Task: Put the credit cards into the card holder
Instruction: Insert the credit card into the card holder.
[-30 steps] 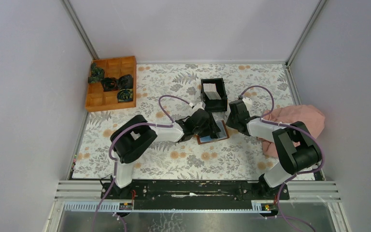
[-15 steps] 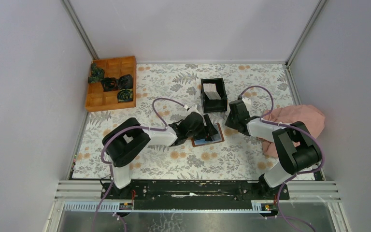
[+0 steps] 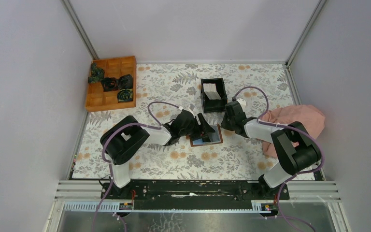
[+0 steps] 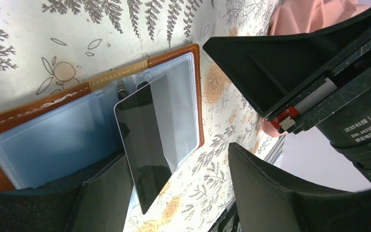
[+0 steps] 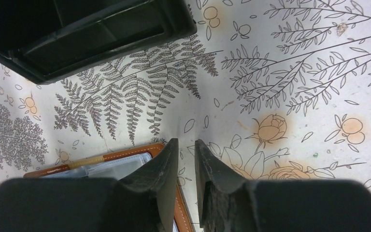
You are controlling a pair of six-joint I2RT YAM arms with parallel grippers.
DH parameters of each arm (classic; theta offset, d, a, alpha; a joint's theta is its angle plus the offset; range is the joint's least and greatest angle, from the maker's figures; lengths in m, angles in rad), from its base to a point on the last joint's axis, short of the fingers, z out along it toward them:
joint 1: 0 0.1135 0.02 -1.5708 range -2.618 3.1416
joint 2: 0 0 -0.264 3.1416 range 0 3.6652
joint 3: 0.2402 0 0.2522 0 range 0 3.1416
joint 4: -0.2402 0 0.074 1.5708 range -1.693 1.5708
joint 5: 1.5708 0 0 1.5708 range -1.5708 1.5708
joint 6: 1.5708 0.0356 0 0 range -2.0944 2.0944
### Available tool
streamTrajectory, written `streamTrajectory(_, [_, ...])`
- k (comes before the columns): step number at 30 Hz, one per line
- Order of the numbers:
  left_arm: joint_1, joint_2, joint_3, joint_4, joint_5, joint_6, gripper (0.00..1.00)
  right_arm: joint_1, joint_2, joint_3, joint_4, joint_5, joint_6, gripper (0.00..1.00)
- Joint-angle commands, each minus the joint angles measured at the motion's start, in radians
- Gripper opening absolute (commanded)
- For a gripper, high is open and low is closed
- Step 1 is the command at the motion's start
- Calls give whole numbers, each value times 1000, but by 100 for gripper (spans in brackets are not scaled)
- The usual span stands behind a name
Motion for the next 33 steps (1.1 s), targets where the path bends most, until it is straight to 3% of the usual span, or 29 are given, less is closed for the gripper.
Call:
streamTrajectory(1, [14, -3, -10, -162, 2, 34, 75, 22, -8, -17, -49, -23, 9, 26])
streamTrajectory(6, [13, -9, 31, -287, -39, 87, 75, 42, -48, -23, -64, -7, 10, 26])
streamTrajectory(23, [11, 12, 56, -338, -63, 114, 75, 161, -80, -1, -113, 77, 16, 26])
streamTrajectory(33, [11, 26, 58, -329, -64, 113, 75, 172, -141, 6, -133, 87, 14, 25])
